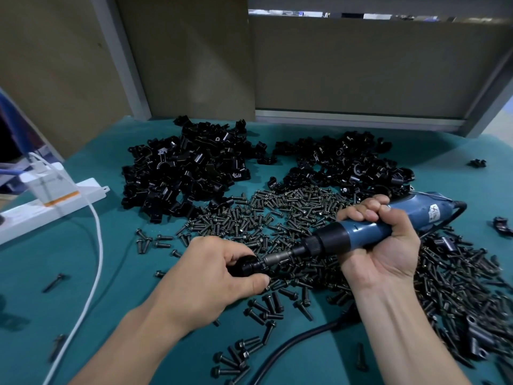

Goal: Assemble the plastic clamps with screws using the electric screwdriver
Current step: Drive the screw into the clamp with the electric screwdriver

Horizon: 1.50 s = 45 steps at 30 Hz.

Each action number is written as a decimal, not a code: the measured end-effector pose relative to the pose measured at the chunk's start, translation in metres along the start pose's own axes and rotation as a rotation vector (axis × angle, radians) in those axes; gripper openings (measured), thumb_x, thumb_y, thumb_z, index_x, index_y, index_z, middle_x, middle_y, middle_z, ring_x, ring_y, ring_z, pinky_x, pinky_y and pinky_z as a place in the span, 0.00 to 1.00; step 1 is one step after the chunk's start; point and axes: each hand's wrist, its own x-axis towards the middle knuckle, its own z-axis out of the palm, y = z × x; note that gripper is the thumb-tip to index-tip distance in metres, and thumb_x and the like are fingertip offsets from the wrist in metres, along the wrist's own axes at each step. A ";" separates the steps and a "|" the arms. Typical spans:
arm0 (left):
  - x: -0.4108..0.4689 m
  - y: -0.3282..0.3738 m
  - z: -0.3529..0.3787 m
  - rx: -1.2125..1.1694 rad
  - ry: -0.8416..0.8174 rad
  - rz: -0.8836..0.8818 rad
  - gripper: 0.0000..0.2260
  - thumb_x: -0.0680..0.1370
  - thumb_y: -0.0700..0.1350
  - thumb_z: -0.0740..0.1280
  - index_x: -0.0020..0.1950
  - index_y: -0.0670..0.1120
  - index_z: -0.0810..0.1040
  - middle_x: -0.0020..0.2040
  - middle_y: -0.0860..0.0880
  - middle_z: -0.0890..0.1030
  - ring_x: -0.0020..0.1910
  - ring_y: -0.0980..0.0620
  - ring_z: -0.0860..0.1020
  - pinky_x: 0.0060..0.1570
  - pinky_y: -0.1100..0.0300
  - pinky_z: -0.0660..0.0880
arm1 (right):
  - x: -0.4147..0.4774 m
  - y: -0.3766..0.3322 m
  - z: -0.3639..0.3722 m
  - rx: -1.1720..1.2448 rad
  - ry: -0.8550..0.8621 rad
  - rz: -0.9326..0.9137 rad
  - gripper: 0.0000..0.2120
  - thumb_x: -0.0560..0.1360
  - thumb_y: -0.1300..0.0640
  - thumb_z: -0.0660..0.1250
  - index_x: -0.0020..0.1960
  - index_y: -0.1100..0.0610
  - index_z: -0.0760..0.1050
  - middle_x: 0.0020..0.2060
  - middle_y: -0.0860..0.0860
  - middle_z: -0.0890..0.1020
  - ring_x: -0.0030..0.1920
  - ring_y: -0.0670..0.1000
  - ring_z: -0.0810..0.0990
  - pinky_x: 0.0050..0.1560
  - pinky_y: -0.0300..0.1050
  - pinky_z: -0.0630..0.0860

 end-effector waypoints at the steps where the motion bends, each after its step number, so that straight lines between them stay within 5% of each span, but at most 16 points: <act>1: -0.001 0.000 0.000 0.003 0.009 0.017 0.08 0.74 0.57 0.78 0.40 0.56 0.83 0.27 0.52 0.75 0.25 0.56 0.68 0.26 0.60 0.64 | 0.000 0.000 0.000 0.000 0.005 0.000 0.09 0.72 0.68 0.58 0.43 0.56 0.73 0.34 0.47 0.74 0.30 0.44 0.72 0.37 0.38 0.75; 10: -0.001 -0.005 0.002 0.369 0.227 0.384 0.16 0.75 0.63 0.67 0.45 0.50 0.83 0.32 0.59 0.74 0.30 0.60 0.71 0.32 0.70 0.68 | 0.001 -0.003 0.000 -0.017 -0.004 0.006 0.09 0.67 0.68 0.62 0.43 0.57 0.73 0.34 0.48 0.74 0.30 0.45 0.72 0.37 0.38 0.76; 13: -0.001 0.001 0.002 0.089 0.093 0.146 0.19 0.74 0.68 0.71 0.40 0.53 0.83 0.29 0.52 0.80 0.25 0.57 0.72 0.25 0.61 0.68 | 0.002 -0.007 0.000 -0.040 -0.027 0.021 0.10 0.68 0.68 0.63 0.45 0.56 0.75 0.35 0.48 0.75 0.31 0.45 0.73 0.39 0.39 0.76; 17: 0.008 0.009 -0.003 -0.335 -0.130 -0.203 0.23 0.74 0.67 0.67 0.30 0.52 0.84 0.26 0.48 0.79 0.22 0.54 0.68 0.25 0.62 0.62 | 0.005 -0.013 0.000 -0.132 -0.037 0.042 0.08 0.71 0.65 0.67 0.49 0.56 0.78 0.37 0.49 0.77 0.34 0.46 0.75 0.42 0.42 0.76; 21: 0.005 0.005 -0.008 -0.418 -0.311 -0.343 0.21 0.72 0.65 0.67 0.28 0.51 0.81 0.26 0.50 0.74 0.22 0.56 0.64 0.24 0.64 0.56 | 0.007 -0.019 -0.001 -0.134 0.027 0.036 0.05 0.75 0.59 0.67 0.51 0.57 0.77 0.38 0.49 0.76 0.34 0.47 0.74 0.43 0.43 0.76; 25: 0.011 0.000 -0.011 -0.491 0.060 -0.351 0.23 0.74 0.65 0.67 0.29 0.49 0.81 0.27 0.48 0.74 0.22 0.56 0.65 0.21 0.66 0.59 | 0.005 -0.028 0.000 -0.108 0.102 0.092 0.21 0.77 0.44 0.70 0.59 0.60 0.77 0.43 0.53 0.78 0.37 0.50 0.77 0.46 0.46 0.78; 29: 0.019 -0.010 -0.014 -0.675 0.372 -0.328 0.23 0.84 0.58 0.63 0.44 0.40 0.82 0.35 0.39 0.81 0.28 0.52 0.71 0.26 0.60 0.66 | 0.002 -0.033 0.000 -0.154 0.111 0.268 0.37 0.76 0.29 0.62 0.63 0.61 0.77 0.50 0.58 0.79 0.45 0.55 0.79 0.59 0.53 0.77; 33: 0.017 -0.012 -0.011 -0.660 0.320 -0.285 0.20 0.86 0.54 0.61 0.47 0.40 0.84 0.39 0.39 0.83 0.33 0.49 0.69 0.33 0.54 0.63 | 0.001 -0.024 0.005 -0.327 0.144 0.354 0.35 0.78 0.29 0.59 0.63 0.60 0.77 0.52 0.61 0.82 0.48 0.59 0.82 0.63 0.56 0.78; 36: 0.018 -0.012 -0.010 -0.611 0.271 -0.252 0.17 0.86 0.51 0.60 0.52 0.42 0.83 0.37 0.43 0.81 0.30 0.51 0.68 0.31 0.56 0.61 | -0.002 -0.017 0.008 -0.494 0.142 0.374 0.34 0.77 0.30 0.61 0.63 0.61 0.77 0.56 0.60 0.83 0.53 0.62 0.86 0.54 0.57 0.83; 40: 0.018 -0.008 -0.006 -0.606 0.247 -0.226 0.14 0.86 0.50 0.61 0.52 0.49 0.86 0.35 0.45 0.81 0.28 0.52 0.66 0.28 0.60 0.60 | -0.008 -0.006 0.011 -0.629 0.116 0.352 0.24 0.81 0.42 0.64 0.69 0.56 0.73 0.55 0.60 0.86 0.41 0.57 0.84 0.39 0.50 0.82; 45: 0.018 -0.007 -0.007 -0.596 0.232 -0.209 0.15 0.86 0.50 0.60 0.48 0.56 0.87 0.33 0.46 0.80 0.26 0.54 0.65 0.24 0.65 0.61 | -0.009 -0.007 0.012 -0.529 0.019 0.442 0.23 0.79 0.42 0.60 0.64 0.58 0.77 0.49 0.59 0.82 0.37 0.55 0.77 0.40 0.49 0.78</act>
